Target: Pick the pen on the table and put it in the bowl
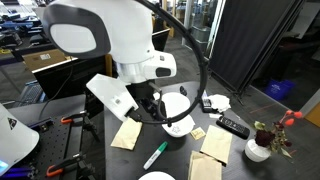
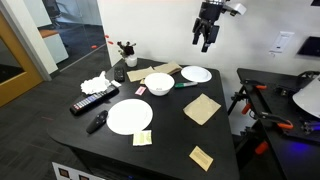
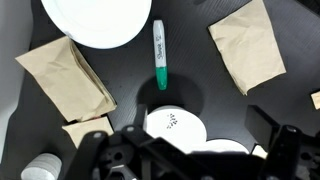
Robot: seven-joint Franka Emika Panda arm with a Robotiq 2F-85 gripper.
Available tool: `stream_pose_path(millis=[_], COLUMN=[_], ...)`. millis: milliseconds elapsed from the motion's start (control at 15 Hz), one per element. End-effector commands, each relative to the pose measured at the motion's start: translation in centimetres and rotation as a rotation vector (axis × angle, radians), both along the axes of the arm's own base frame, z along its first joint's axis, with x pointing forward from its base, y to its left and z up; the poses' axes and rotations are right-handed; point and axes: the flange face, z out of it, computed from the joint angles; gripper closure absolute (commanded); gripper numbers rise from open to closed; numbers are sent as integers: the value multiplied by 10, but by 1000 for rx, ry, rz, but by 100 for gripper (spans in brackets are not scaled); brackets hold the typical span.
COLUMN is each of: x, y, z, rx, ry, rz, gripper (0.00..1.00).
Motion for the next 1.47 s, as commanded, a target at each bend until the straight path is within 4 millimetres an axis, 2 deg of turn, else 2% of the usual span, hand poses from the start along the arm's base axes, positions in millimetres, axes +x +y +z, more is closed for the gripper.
stream_pose_path(millis=[0,200,267,467,733,1400], x=[1,2,-3,-4,-2,6], y=[-6,-10,-4,-9,-9,-20], z=[-30,-56,-44,-59,-59,-100], rx=[11,6,20,14,13,-9], ry=[-24,18,20,42,40,33], rz=[14,-37,-6,-16,-16,-28], gripper=[0,0,0,0,0,0])
